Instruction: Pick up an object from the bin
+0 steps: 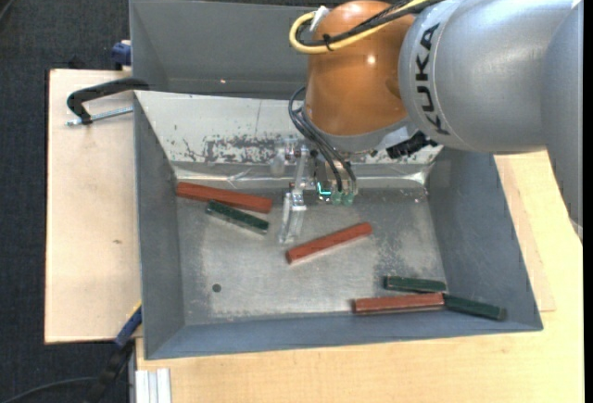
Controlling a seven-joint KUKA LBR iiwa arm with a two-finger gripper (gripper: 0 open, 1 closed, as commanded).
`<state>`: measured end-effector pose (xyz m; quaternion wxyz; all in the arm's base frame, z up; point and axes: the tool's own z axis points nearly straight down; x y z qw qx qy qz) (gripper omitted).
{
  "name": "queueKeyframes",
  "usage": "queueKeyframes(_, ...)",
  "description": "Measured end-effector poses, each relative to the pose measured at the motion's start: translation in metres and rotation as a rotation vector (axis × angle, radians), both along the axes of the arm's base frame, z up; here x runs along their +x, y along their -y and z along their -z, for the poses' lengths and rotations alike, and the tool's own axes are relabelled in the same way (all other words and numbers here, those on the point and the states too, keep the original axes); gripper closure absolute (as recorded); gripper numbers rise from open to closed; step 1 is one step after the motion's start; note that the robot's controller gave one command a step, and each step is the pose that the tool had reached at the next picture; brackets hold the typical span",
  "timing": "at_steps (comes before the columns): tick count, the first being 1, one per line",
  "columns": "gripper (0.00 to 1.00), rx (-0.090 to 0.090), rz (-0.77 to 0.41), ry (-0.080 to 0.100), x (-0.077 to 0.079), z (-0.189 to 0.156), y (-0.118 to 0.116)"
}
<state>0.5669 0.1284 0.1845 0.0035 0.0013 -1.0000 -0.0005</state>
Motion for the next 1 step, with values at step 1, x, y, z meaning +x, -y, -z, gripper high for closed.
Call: queueKeyframes(1,0.00,-0.001,0.029,0.001,0.0205,0.1173,0.0593)
